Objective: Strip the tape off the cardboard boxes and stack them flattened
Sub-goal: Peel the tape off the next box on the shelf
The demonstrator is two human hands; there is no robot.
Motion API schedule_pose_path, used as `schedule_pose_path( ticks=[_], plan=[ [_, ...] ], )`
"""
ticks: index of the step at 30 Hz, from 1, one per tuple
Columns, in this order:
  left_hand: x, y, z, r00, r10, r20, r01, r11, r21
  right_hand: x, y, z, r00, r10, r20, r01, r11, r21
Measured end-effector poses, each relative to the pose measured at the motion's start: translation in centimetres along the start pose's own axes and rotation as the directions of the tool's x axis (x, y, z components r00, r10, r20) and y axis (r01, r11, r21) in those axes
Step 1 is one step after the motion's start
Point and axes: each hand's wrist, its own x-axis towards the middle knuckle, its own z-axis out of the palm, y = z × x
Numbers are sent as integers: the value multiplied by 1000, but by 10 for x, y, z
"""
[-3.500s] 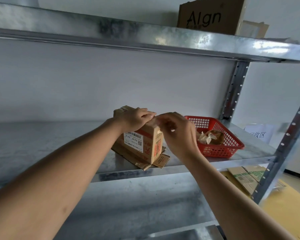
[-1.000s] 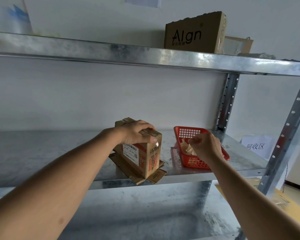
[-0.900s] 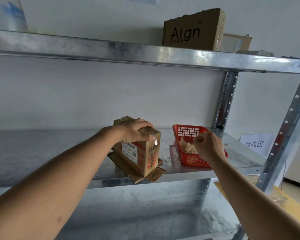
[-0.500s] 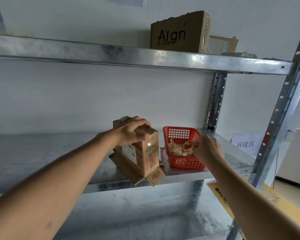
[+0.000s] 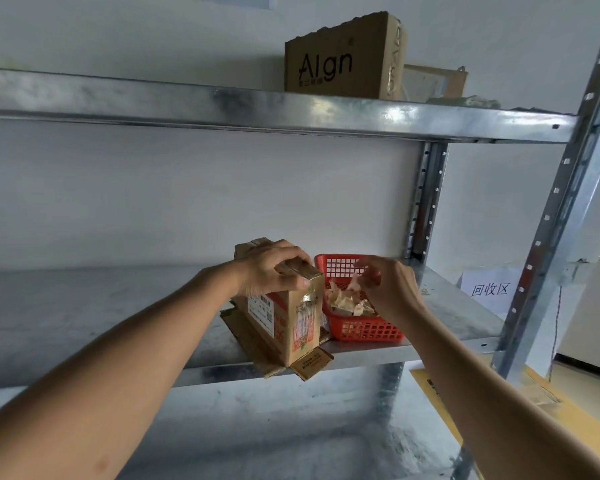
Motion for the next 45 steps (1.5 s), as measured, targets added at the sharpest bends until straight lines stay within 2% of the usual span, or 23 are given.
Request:
schedule_pose_path(
  ticks=[3,7,14,18,22,27,29,33,37,40,43,45],
  plan=[
    [2,1,1,1000,-2,-1,2,1000,-12,3,-5,3,998,-9,65,2,994,108],
    [0,2,1,1000,-5,4,5,1000,-27,4,-3,11,972,-2,234,0,1000,7],
    [4,-1,2,1000,-14,-1,14,999,32,6,4,20,944,106,314,-72,991,-117],
    [5,-4,2,1000,-17,11,16,999,27,10,0,21,966,113,234,-121,993,17],
    [6,-4,0,999,-24,26,23,1000,12,12,-5,17,961,212,175,-250,938,240],
    [6,-3,-2,999,-27,34,25,999,33,14,-6,20,963,216,164,-256,921,293],
    [6,-3,-3,999,-32,44,31,999,24,15,-4,21,958,186,220,-239,939,247],
    [7,-3,-3,999,-19,50,18,999,26,14,-3,16,920,87,382,-97,995,7],
    [11,-4,-2,998,-15,53,15,1000,14,15,-3,2,856,53,514,-51,999,-17],
    [15,-2,-3,998,-16,54,15,1000,27,15,-6,-4,897,62,438,-87,996,36],
    [17,0,-3,998,-15,63,12,999,45,15,-5,-5,968,73,240,-53,995,-89],
    [17,2,-3,998,-20,65,16,998,54,15,-4,-5,988,57,146,-38,991,-130]
  ],
)
